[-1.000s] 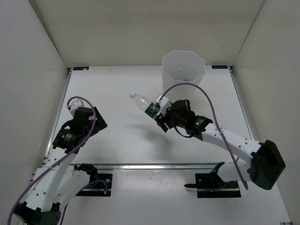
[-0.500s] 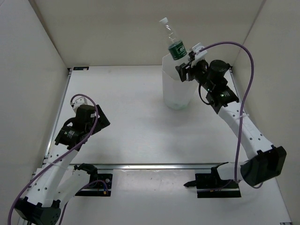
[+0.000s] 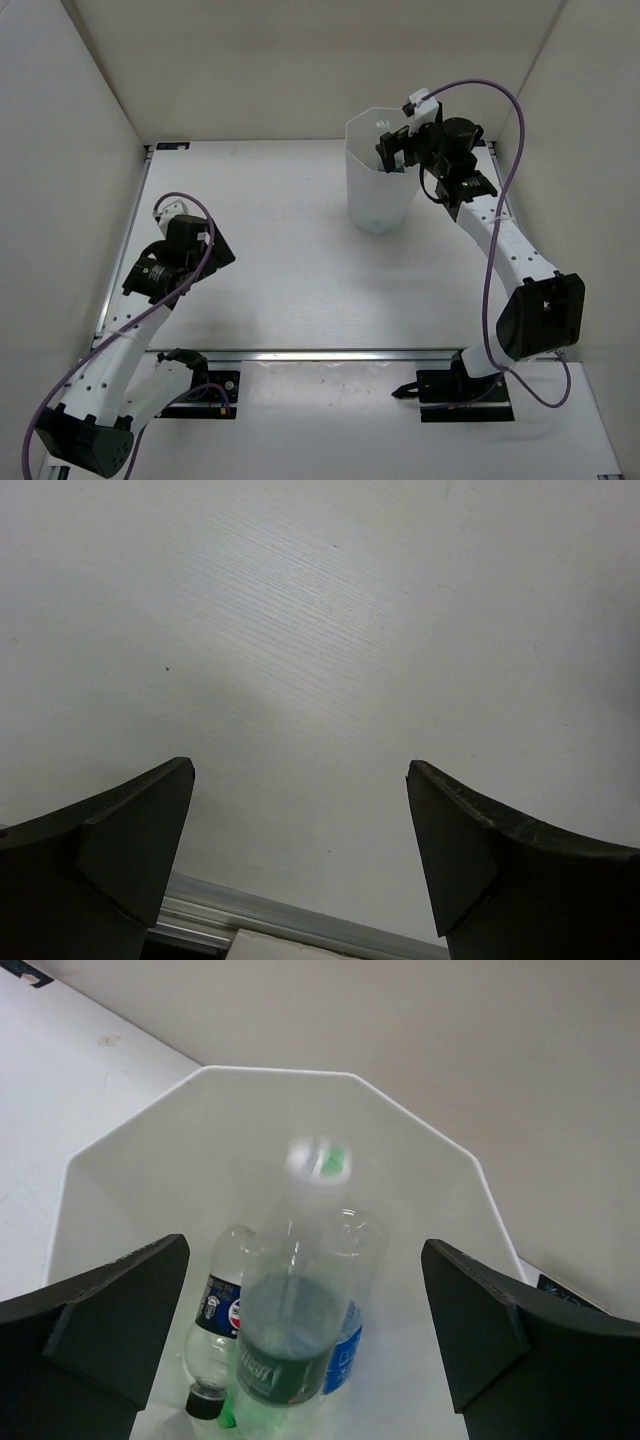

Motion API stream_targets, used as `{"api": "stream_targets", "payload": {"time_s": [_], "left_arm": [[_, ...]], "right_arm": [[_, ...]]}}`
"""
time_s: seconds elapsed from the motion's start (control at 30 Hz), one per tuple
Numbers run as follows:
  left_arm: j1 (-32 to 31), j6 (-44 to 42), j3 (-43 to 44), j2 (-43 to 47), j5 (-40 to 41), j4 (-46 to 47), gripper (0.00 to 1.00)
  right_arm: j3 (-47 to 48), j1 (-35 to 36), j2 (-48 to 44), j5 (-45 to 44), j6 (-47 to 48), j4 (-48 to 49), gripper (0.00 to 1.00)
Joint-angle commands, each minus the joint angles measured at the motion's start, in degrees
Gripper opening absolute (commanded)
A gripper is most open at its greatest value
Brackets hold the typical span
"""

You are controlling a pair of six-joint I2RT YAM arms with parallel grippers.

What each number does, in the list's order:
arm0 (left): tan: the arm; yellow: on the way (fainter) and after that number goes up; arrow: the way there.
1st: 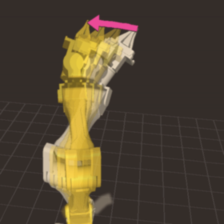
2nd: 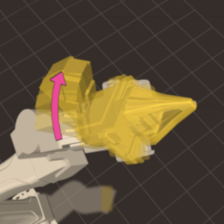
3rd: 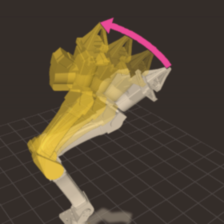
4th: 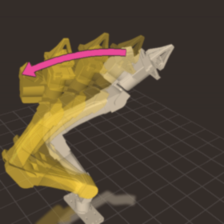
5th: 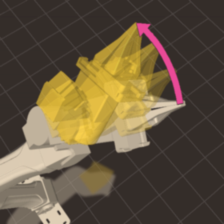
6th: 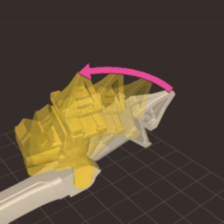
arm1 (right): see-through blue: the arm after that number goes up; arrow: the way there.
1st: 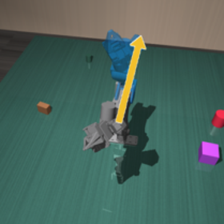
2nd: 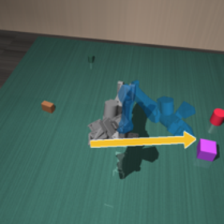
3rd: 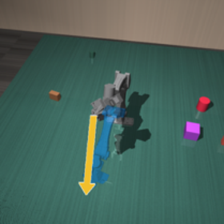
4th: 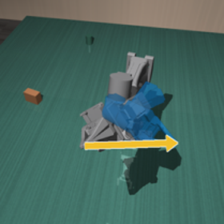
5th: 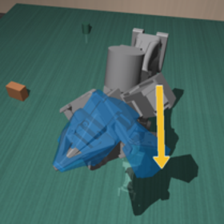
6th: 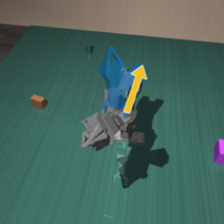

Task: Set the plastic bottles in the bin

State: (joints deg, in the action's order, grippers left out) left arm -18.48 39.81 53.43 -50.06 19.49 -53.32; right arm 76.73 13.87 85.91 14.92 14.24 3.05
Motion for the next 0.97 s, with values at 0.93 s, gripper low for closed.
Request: {"api": "stream_targets", "payload": {"time_s": [0.93], "left_arm": [[3.0,-6.7,7.1,-3.9,-4.6,-1.8,0.98]], "right_arm": [[-20.6,-25.8,-33.1,-21.2,-26.2,-49.7,0.99]]}}
